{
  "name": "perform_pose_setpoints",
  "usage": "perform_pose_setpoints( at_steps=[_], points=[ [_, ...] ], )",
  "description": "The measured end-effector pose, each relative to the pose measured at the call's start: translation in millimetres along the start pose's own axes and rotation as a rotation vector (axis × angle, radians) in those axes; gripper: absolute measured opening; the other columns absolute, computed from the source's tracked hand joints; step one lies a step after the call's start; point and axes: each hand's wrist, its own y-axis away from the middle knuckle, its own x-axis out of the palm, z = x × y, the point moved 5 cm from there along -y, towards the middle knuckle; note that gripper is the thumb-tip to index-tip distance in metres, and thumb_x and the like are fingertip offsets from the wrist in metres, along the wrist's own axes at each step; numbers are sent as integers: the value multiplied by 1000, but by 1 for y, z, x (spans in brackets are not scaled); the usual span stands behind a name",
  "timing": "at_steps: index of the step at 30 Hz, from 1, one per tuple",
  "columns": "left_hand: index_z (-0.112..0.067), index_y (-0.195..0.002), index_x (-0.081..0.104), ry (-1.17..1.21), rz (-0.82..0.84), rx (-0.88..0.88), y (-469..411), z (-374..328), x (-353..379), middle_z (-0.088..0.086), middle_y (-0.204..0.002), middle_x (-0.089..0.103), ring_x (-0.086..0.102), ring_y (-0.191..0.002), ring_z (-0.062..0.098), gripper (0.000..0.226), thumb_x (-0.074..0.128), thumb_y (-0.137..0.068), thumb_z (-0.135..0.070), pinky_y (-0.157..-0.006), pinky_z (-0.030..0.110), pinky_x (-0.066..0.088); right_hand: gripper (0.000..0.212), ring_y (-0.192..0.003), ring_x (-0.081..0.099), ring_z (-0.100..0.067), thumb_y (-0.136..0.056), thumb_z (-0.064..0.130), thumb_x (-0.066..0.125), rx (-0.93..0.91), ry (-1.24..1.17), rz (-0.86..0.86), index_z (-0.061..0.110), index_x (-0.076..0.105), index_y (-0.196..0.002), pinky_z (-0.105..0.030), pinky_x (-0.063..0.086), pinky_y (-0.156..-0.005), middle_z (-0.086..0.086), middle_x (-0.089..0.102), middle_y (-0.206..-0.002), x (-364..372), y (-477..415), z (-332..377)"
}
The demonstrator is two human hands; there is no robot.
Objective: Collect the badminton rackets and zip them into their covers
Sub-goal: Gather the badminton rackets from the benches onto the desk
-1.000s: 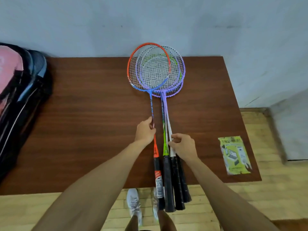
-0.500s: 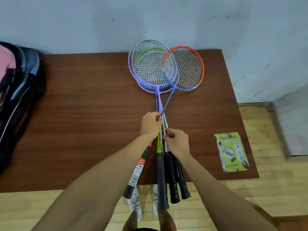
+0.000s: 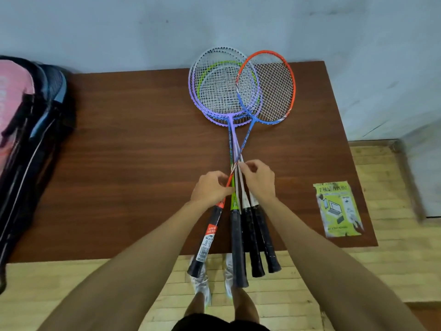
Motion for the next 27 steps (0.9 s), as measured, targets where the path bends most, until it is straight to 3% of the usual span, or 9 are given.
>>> perform_pose_setpoints(
  at_steps=[3, 9, 12, 16, 22, 27],
  points=[
    [-20, -96, 70, -48, 51, -9, 8, 11, 0, -4, -95, 70, 62, -84, 11, 22, 75, -76, -27, -73, 26, 50, 32, -89, 55, -10, -88, 38, 63, 20, -7, 42, 12, 65, -105, -19, 35, -75, 3, 62, -94, 2, -14, 13],
    [-20, -84, 65, 11, 121, 9, 12, 10, 3, -2, -76, 68, 68, -65, 18, 5, 70, -82, -22, -67, 42, 60, 24, -84, 57, -12, -81, 20, 68, 45, 50, 24, 6, 66, -101, -19, 40, -76, -5, 69, -94, 5, -31, 21],
    [-11, -92, 62, 85, 154, 27, 15, 0, 1, 4, -78, 67, 65, -59, 17, 12, 68, -86, -19, -58, 38, 60, 23, -84, 57, -12, -81, 18, 68, 17, 36, 19, 6, 67, -100, -14, 37, -72, -6, 70, -95, 5, -33, 30],
    [-10, -98, 58, 154, 139, 27, 20, -6, 0, 5, -85, 64, 64, -65, 17, 13, 64, -88, -16, -61, 37, 60, 19, -97, 63, -20, -80, 15, 67, -19, 54, 39, 5, 66, -96, -25, 44, -80, -7, 69, -93, 5, -35, 49],
    [-11, -95, 51, 265, 170, -14, 25, 10, 5, 4, -78, 59, 61, -65, 15, 13, 62, -90, -14, -60, 32, 59, 19, -98, 63, -21, -82, 14, 64, -91, 111, 124, 8, 64, -100, -19, 40, -75, -7, 70, -95, 27, -28, 59],
    [-7, -99, 51, 284, 179, -45, 24, 22, 7, 6, -81, 60, 64, -73, 19, 12, 59, -92, -12, -69, 38, 60, 18, -103, 60, -23, -84, 13, 64, -85, 143, 139, 6, 65, -101, -24, 42, -83, -10, 70, -98, 44, -30, 57]
  ],
)
